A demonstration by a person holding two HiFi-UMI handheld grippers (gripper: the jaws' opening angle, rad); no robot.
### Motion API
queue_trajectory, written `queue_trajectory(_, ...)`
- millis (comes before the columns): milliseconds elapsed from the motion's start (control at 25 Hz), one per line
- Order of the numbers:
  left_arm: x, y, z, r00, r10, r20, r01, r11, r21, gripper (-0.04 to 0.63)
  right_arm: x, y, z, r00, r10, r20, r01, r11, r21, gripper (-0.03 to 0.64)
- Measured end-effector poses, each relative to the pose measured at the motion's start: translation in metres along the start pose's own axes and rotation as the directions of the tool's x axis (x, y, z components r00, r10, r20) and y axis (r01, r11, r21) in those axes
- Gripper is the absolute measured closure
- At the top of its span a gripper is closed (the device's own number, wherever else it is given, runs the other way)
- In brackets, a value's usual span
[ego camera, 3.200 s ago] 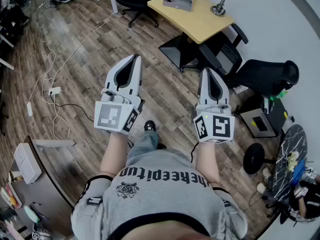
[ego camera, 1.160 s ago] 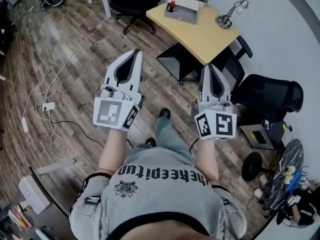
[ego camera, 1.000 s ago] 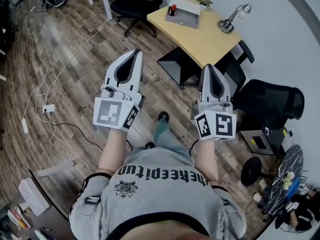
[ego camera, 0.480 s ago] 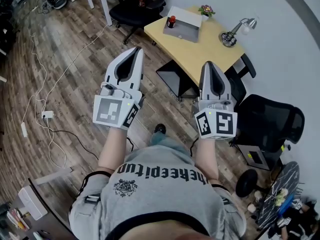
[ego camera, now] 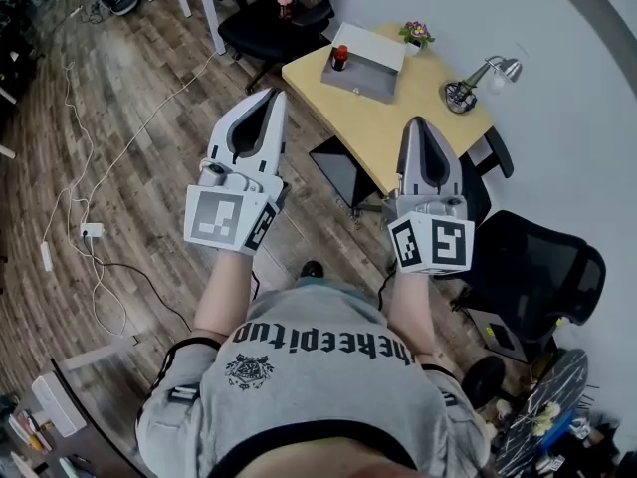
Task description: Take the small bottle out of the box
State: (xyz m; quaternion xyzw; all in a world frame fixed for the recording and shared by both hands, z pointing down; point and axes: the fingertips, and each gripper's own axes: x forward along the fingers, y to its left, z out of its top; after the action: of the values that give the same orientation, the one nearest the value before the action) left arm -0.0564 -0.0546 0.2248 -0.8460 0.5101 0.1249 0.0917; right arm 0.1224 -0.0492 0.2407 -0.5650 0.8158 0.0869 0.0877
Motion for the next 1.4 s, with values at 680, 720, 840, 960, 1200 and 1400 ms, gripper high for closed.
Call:
queue_trajectory(680,0.05,0.002,-0.032,1.0,0.004,-0.03,-0.004,1.0,0.005,0.592,0.034,-0.038,-0.031,1.0,0.005,-0.029,-0.004,0.999,0.033,0.615)
queue_trajectory(720,0.054,0.004,-0.034,1.0,0.002,-0.03,-0.002,1.0,0.004,0.592,0.038,-0.04,-0.032,1.0,0.005,-0.028,-0.004,0.999,0.032,0.615)
queue_trajectory(840,0.071,0.009,-0.039,1.0,-0.01,-0.027,0.011,1.0,0.005,0.592,0.053,-0.048,-0.036,1.0,-0.002,-0.024,0.003,1.0,0.03,0.615)
queue_trajectory(960,0.09,0.018,-0.048,0.999,-0.02,-0.029,0.02,1.0,0.005,0.592,0.073,-0.057,-0.041,1.0,-0.009,-0.023,0.01,0.999,0.03,0.615)
queue_trajectory(1200,0.136,0.051,-0.065,0.999,-0.033,-0.033,0.033,0.999,-0.011,0.592,0.124,-0.071,-0.054,0.999,-0.027,-0.027,0.028,0.999,0.022,0.615)
queue_trajectory(1400,0.182,0.072,-0.078,0.997,-0.064,-0.032,0.063,0.998,-0.024,0.592,0.167,-0.087,-0.062,0.998,-0.048,-0.032,0.049,0.999,0.012,0.615)
